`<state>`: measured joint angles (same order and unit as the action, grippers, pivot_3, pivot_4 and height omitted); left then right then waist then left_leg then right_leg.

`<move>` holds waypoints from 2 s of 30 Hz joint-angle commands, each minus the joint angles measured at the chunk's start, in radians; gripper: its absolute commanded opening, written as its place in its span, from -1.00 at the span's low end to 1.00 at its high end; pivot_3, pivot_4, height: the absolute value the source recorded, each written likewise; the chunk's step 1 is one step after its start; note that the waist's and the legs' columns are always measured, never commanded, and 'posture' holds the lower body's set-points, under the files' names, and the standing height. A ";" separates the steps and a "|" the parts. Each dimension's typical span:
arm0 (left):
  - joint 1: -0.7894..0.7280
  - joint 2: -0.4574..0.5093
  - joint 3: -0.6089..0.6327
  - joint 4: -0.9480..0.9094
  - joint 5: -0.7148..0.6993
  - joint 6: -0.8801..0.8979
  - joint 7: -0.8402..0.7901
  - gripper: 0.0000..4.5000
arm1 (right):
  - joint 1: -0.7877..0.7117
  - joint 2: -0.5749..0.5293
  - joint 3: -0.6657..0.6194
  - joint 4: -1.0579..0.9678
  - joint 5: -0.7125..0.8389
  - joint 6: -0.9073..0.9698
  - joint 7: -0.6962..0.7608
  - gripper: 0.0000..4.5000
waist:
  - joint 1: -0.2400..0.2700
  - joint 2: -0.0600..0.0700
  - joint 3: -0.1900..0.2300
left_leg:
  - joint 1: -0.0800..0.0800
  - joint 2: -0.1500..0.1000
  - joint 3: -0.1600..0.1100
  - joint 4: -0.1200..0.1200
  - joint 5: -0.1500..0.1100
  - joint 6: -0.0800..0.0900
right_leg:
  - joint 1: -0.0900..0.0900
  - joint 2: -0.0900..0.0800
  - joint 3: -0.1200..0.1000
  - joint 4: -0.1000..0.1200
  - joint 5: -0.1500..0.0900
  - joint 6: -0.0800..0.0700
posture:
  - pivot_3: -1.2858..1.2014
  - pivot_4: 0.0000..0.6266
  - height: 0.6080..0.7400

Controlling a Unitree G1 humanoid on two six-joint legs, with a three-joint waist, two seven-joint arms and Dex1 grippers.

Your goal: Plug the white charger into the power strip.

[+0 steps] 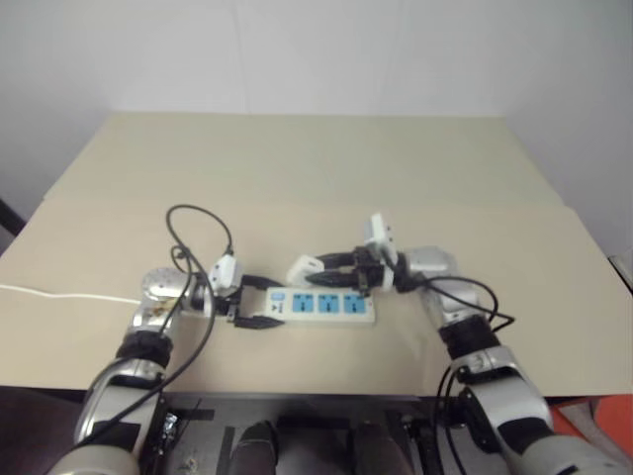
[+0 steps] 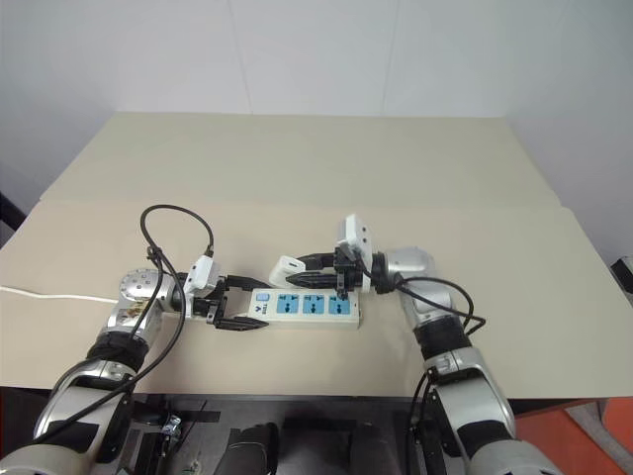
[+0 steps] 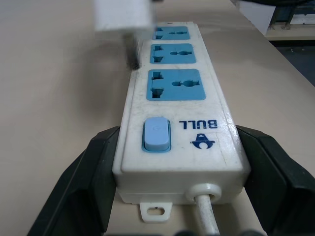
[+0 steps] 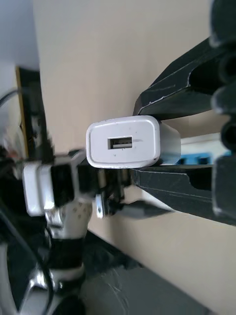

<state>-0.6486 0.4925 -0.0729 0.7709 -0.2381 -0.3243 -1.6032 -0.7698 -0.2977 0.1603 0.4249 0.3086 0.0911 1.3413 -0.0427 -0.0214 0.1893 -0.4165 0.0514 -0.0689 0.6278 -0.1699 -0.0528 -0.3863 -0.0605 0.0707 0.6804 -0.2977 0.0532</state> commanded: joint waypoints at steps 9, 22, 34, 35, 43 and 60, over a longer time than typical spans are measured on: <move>-0.008 0.010 -0.009 0.016 0.026 -0.012 0.011 0.44 | -0.110 -0.133 0.165 -0.208 -0.143 0.256 -0.007 -0.51 | 0.001 0.000 0.000 | 0.000 0.000 0.000 0.000 0.000 0.000 | -0.001 0.000 0.000 0.000 0.000 0.000 | 0.03 -0.52 1.00; -0.024 0.006 -0.013 0.036 0.029 -0.017 0.005 0.44 | -0.118 -0.161 0.200 -0.266 -0.175 0.390 -0.050 -0.51 | 0.001 0.000 0.000 | -0.001 0.000 0.000 0.000 0.000 0.000 | -0.001 0.000 0.000 0.000 0.000 0.001 | 0.03 -0.52 1.00; -0.019 0.012 -0.012 0.037 0.028 -0.016 0.001 0.44 | -0.147 -0.153 0.217 -0.387 -0.117 0.639 -0.068 -0.51 | 0.001 0.000 0.000 | -0.001 0.000 0.000 0.000 0.000 0.000 | -0.001 0.000 0.000 0.000 -0.001 0.001 | 0.03 -0.52 1.00; -0.018 0.011 -0.012 0.038 0.028 -0.017 0.002 0.44 | -0.145 -0.151 0.218 -0.390 -0.118 0.638 -0.076 -0.51 | 0.001 0.000 0.000 | -0.001 0.000 0.000 0.000 0.000 0.000 | -0.001 0.000 0.000 0.000 0.000 0.001 | 0.03 -0.52 1.00; -0.016 0.008 -0.019 0.038 0.035 -0.021 0.006 0.44 | -0.149 -0.139 0.231 -0.360 -0.138 0.609 -0.122 -0.51 | 0.001 0.000 0.000 | -0.001 0.000 0.000 0.000 0.000 0.000 | -0.001 0.000 0.000 0.000 -0.001 0.001 | 0.03 -0.52 1.00; -0.013 0.006 -0.021 0.033 0.035 -0.020 0.008 0.44 | -0.148 -0.145 0.264 -0.368 -0.153 0.614 -0.152 -0.51 | 0.001 0.000 0.000 | -0.001 0.000 0.000 0.000 0.000 0.000 | -0.001 0.000 0.000 0.000 -0.001 0.001 | 0.03 -0.52 1.00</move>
<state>-0.6656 0.4903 -0.0787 0.7978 -0.2373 -0.3346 -1.6088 -0.8972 -0.4334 0.4224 0.0805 0.1612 0.7054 1.1919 -0.0415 -0.0216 0.1893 -0.4176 0.0514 -0.0689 0.6277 -0.1699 -0.0529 -0.3875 -0.0605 0.0706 0.6800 -0.2984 0.0543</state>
